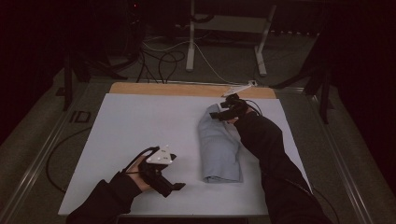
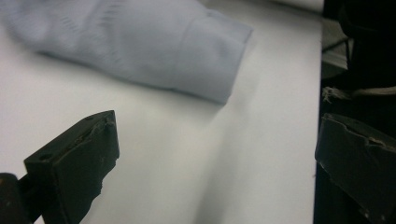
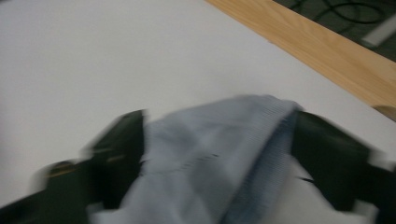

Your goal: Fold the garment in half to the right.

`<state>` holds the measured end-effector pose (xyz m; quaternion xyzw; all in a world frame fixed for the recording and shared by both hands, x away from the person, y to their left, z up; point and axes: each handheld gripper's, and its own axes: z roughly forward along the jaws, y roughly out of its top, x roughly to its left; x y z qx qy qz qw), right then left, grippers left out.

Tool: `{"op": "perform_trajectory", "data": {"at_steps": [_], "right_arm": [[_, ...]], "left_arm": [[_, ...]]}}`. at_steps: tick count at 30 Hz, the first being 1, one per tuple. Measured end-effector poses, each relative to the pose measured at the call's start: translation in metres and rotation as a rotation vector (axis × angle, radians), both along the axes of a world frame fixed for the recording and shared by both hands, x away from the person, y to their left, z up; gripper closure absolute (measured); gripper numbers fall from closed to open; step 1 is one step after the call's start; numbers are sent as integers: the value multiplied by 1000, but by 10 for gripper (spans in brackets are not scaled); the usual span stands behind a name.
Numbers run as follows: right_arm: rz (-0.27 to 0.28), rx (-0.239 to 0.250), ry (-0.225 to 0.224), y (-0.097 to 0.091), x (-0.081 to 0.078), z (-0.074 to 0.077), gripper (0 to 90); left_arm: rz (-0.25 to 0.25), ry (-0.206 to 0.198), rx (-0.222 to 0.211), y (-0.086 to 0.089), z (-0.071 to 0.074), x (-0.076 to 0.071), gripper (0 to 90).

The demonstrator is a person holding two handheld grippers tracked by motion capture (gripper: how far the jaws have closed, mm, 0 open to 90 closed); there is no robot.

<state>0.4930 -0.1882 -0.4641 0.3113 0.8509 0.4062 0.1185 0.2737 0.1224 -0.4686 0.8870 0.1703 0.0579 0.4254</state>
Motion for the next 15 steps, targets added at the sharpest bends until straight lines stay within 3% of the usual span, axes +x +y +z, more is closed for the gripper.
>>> {"op": "perform_trajectory", "data": {"at_steps": [1,3,4,5,9,15], "right_arm": [[-15,-11,-6,0,1,-2,335],[8,-19,-8,0,0,-7,488],[8,-19,-8,0,0,-7,488],[33,-41,-27,4,-6,-10,540],[76,-45,-24,7,-22,-15,652],[120,1,-22,0,-46,-14,809]], "left_arm": [[21,-5,-12,7,-2,0,9],[51,-12,-23,20,-6,-2,8],[51,-12,-23,20,-6,-2,8],[73,-22,-36,31,-11,-4,8],[111,-25,-47,52,-21,-9,8],[140,-20,-60,74,-32,-17,8]]}}
